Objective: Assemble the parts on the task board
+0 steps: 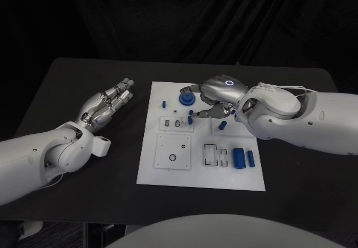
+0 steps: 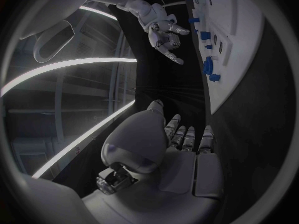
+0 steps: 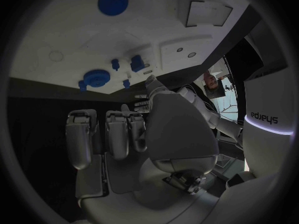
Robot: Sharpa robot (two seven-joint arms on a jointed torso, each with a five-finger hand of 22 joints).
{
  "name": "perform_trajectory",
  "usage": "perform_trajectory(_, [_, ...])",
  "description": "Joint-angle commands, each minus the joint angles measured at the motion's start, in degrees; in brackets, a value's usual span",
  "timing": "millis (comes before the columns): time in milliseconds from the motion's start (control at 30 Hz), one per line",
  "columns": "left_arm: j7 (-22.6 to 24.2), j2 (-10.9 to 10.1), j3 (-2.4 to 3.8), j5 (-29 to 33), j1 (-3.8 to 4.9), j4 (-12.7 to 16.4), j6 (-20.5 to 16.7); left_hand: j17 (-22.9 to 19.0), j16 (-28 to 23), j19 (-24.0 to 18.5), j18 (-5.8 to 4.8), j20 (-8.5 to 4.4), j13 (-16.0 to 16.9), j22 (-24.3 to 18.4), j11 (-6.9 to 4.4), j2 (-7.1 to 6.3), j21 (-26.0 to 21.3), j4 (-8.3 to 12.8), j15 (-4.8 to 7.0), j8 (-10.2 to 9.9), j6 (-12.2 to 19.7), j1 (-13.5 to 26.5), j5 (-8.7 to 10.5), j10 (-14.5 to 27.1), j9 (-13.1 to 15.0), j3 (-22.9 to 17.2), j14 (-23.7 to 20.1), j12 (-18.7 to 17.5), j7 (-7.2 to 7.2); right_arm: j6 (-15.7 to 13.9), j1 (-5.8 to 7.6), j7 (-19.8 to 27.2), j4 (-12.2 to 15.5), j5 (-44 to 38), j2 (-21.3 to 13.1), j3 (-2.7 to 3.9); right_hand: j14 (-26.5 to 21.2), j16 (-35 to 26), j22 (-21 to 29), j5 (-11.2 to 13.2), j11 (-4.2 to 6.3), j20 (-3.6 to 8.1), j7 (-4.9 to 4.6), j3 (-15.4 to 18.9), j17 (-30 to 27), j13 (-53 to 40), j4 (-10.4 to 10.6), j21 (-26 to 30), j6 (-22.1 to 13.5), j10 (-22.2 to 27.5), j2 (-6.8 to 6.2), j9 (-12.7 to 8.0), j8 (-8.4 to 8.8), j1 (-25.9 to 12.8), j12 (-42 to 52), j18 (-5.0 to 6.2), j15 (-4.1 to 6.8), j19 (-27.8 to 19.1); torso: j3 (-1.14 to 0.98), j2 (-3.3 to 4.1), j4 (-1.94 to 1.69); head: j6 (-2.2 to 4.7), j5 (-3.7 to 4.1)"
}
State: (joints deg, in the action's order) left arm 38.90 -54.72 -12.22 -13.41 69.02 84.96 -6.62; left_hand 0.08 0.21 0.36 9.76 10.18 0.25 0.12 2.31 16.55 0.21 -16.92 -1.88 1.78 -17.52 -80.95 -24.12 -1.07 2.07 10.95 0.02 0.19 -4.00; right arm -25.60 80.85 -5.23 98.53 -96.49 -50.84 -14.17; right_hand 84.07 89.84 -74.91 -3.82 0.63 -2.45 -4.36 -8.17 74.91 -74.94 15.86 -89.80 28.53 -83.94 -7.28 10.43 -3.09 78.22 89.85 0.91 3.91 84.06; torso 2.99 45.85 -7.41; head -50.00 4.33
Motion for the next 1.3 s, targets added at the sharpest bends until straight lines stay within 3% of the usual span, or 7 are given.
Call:
perform_trajectory(33, [8.33,0.3,0.07,0.83,1.11,-0.1,-0.67,-0.08,-0.21,0.17,0.68,0.8,0.16,0.25,0.59,0.12,0.24,0.05,-0.98,0.34,-0.52,0.5,0.18,-0.51,0.06,0.54,-0.02,0.2,-0.19,-10.81,0.76,5.55,0.41,2.9,-0.9,0.04,5.93,0.16,-15.09,-1.37,0.44,0.34,0.27,-0.49,15.09,-15.06,-0.51,-0.2,0.25,-6.06,0.64,-0.35,-0.14,1.49,0.15,-0.91,0.5,5.94,-0.06,-0.08,0.01,0.0,-0.1])
perform_trajectory(367, [6.54,4.23,0.06,1.61,5.24,-5.28,-0.99,2.32,2.37,7.64,0.74,4.92,2.42,2.81,2.75,-0.37,5.41,0.28,-6.49,0.38,-1.0,-4.13,-3.55,-9.59,0.12,-0.68,8.56,1.61,-0.54,-15.17,1.63,9.88,-2.21,5.01,-3.08,-0.01,5.93,0.16,-15.09,-6.92,0.74,0.59,0.57,-1.0,15.09,-15.06,-2.7,-0.2,5.45,-6.06,2.65,-0.41,-1.21,3.42,0.15,-0.91,0.75,5.94,-0.57,-0.96,0.0,0.0,-0.06])
perform_trajectory(600, [4.62,8.72,0.06,-1.37,6.75,-11.3,-0.74,4.11,3.24,11.95,0.83,5.53,5.39,3.57,5.86,-1.47,8.11,0.5,-6.74,0.43,-1.73,-8.11,-5.19,-19.34,0.18,-2.39,16.34,2.74,-0.46,-16.12,0.98,10.08,-4.56,5.29,-4.59,-0.02,5.93,0.16,-15.09,-7.64,0.66,0.58,0.41,-0.93,15.09,-15.06,-2.98,-0.2,9.98,-6.06,3.38,0.14,-2.15,3.13,0.15,-0.91,0.7,5.94,-1.25,-1.84,0.39,0.0,-0.18])
perform_trajectory(933, [-1.29,13.09,0.07,-17.46,7.46,-13.62,-7.47,15.35,22.33,38.57,0.63,5.52,20.9,9.56,9.09,-3.79,24.0,0.2,-7.49,1.97,-12.01,-8.41,1.67,-46.27,1.37,-5.42,47.48,12.94,-3.76,-15.44,-0.49,8.61,-4.86,5.5,-6.86,-0.03,5.93,0.16,-15.09,-7.89,0.22,0.35,-0.17,-0.75,15.09,-15.06,-2.57,-0.2,13.4,-6.06,4.33,0.27,-2.93,2.09,0.15,-0.91,0.37,5.94,-2.45,-4.19,1.42,0.0,-0.03])
perform_trajectory(1033, [-4.74,13.34,0.07,-23.49,7.49,-12.77,-9.17,29.89,45.33,48.11,-0.24,1.7,37.31,14.89,5.72,-5.08,33.17,0.26,-2.77,2.87,-22.44,-6.36,4.86,-44.62,2.53,-6.36,48.86,32.68,-5.75,-15.11,-0.71,8.13,-5.07,5.51,-6.84,-0.03,5.93,0.16,-15.09,-7.91,0.09,0.26,-0.35,-0.78,15.09,-15.06,-2.48,-0.2,13.89,-6.06,4.66,0.22,-3.06,1.9,0.15,-0.91,0.26,5.94,-2.9,-5.37,1.85,0.0,-0.05])
perform_trajectory(1167, [-10.77,13.67,0.07,-32.56,7.51,-11.48,-11.22,39.11,59.88,49.09,0.16,0.16,48.6,19.41,4.19,-4.9,39.07,-0.31,-2.32,3.69,-26.87,-5.7,5.43,-44.25,3.28,-8.78,47.39,46.45,-6.02,-14.5,-1.08,7.25,-5.43,5.52,-7.03,-0.03,5.93,0.16,-15.09,-7.91,-0.06,0.16,-0.51,-0.77,15.09,-15.06,-2.37,-0.2,14.36,-6.06,4.93,0.16,-3.17,1.66,0.15,-0.91,0.14,5.94,-3.27,-6.65,2.1,0.0,-0.25])
perform_trajectory(1300, [-16.46,13.83,0.07,-39.79,7.51,-10.05,-12.73,81.6,87.74,56.21,-2.01,-1.3,83.93,41.42,3.94,-5.06,61.69,0.03,-1.83,5.71,-31.3,-1.51,6.3,-79.76,4.07,-10.31,81.38,84.32,-6.06,-13.93,-1.44,6.42,-6.15,5.53,-6.75,-0.03,5.93,0.16,-15.09,-7.9,-0.2,0.06,-0.69,-0.73,15.09,-15.06,-2.22,-0.2,14.77,-6.06,5.18,0.12,-3.27,1.38,0.15,-0.91,0.04,5.94,-3.29,-7.08,2.07,0.0,-0.32])
